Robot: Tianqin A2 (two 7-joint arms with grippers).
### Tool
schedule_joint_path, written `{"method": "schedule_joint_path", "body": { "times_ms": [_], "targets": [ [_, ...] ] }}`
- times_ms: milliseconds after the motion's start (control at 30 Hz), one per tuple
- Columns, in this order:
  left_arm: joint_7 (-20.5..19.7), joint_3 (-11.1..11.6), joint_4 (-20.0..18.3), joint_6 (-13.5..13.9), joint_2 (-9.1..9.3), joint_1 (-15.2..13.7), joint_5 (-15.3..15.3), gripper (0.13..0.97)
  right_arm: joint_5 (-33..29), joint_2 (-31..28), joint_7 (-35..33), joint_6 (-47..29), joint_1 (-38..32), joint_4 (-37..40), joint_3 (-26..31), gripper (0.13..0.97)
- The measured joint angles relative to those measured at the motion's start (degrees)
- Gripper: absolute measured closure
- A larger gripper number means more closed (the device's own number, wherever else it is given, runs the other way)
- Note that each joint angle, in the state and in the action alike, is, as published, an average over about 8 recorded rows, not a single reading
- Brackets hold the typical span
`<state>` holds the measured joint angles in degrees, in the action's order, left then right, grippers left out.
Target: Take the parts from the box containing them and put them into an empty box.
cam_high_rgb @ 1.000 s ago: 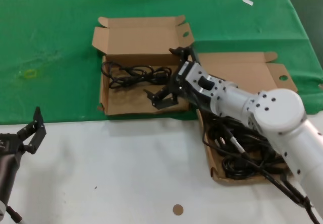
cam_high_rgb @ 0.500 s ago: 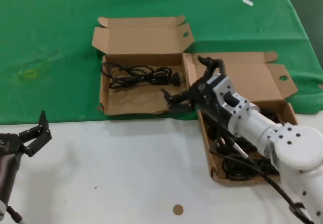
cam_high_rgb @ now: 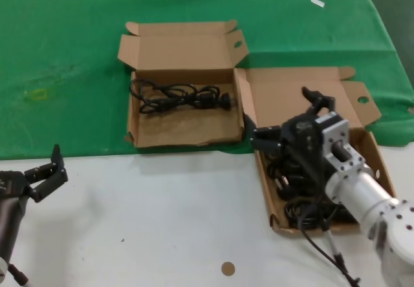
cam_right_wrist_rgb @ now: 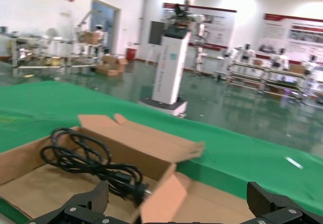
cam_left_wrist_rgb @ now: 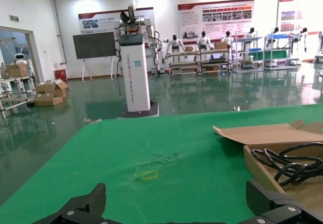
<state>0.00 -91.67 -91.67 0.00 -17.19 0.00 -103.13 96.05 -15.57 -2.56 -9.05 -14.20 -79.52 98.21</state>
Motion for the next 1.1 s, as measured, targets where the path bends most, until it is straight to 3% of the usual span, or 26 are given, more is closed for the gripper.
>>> {"method": "schedule_joint_path", "body": {
  "times_ms": [467,1100],
  "targets": [
    [0.0,0.0,0.0,0.0,0.00,0.0,0.0,0.132,5.6,-1.3,2.0,7.1,11.2,-9.6,-5.2,0.129],
    [0.0,0.0,0.0,0.0,0.00,0.0,0.0,0.132,5.9,-1.4,2.2,7.6,11.9,-10.2,-5.5,0.129]
  ]
}}
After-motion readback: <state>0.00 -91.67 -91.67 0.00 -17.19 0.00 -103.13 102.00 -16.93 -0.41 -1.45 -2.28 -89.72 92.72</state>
